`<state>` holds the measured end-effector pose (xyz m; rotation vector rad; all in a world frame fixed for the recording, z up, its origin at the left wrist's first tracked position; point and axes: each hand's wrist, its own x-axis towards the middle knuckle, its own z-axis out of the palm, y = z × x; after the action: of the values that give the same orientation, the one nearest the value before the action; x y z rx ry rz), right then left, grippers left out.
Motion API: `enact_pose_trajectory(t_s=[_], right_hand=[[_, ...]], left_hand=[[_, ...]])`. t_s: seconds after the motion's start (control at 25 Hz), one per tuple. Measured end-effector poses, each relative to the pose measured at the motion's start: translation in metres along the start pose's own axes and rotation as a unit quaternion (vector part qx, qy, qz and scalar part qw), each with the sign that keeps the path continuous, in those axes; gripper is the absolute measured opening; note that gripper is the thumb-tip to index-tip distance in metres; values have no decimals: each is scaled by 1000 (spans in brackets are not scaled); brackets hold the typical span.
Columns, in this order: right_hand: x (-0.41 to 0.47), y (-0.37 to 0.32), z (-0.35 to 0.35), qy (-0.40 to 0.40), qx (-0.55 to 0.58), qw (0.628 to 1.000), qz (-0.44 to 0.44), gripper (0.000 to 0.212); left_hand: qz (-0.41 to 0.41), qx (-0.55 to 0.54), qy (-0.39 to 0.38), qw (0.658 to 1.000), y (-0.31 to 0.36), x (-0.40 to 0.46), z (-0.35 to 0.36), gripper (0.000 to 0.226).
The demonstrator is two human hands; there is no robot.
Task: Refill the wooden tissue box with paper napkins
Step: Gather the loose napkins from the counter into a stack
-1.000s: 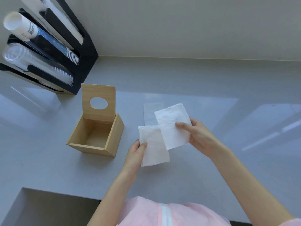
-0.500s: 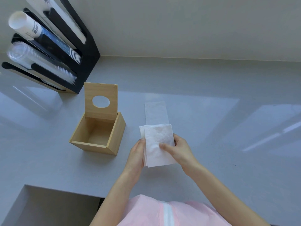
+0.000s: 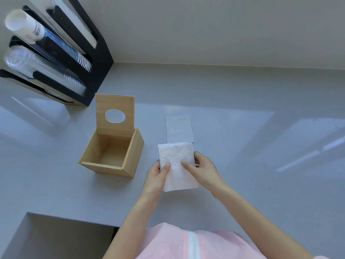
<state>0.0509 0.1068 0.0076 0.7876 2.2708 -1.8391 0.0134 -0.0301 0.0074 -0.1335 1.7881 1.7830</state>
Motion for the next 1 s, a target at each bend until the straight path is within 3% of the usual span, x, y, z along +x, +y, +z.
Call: enact_pose_trajectory(t_s=[0.2, 0.4, 0.64, 1.0], right_hand=[[22, -9, -26, 13, 23, 999, 22, 13], [57, -18, -32, 101, -203, 974, -24, 23], [90, -27, -3, 148, -357, 922, 0, 48], [91, -18, 4, 163, -376, 912, -7, 26]], left_hand=[[-5, -8, 21, 1000, 5, 6, -7, 18], [-18, -15, 36, 999, 7, 7, -11, 18], [-24, -17, 35, 999, 13, 9, -13, 18], [-19, -23, 28, 999, 17, 12, -14, 18]])
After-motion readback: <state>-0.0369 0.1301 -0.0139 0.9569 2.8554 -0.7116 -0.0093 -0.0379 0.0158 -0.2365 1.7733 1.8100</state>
